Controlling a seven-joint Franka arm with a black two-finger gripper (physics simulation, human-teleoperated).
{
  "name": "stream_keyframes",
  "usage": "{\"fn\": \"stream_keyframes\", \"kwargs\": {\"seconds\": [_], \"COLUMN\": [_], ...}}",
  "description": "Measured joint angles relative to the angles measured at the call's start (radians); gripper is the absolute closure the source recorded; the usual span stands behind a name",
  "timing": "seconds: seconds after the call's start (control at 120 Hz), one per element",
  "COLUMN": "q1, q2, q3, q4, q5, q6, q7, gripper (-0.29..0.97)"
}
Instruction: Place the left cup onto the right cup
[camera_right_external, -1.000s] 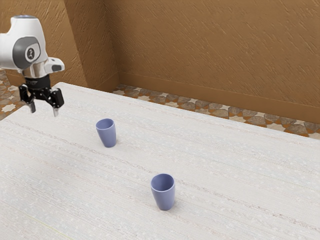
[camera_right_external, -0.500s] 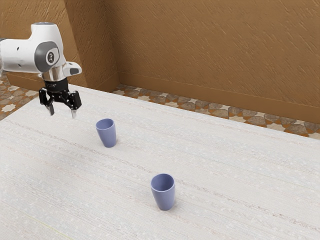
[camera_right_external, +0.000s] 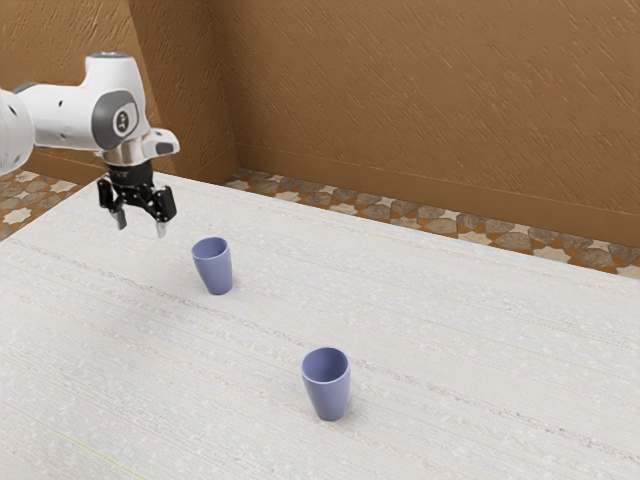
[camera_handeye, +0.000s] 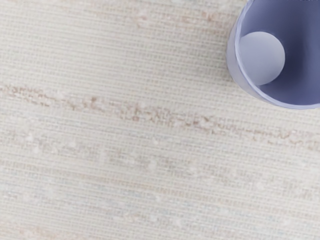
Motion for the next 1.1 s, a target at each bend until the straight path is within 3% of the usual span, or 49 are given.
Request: {"fn": "stream_keyframes", "kwargs": {"seconds": [0.617,1.1], "q1": [0.030,0.029], "q2": [0.194,0.259], "q3": [-0.030,-0.057], "q4": [0.206,0.292], "q5": [-0.008,-0.016], "q6": [0.043,0.013], "q7": [0.206,0.273], "gripper": [0.00,0.00]}}
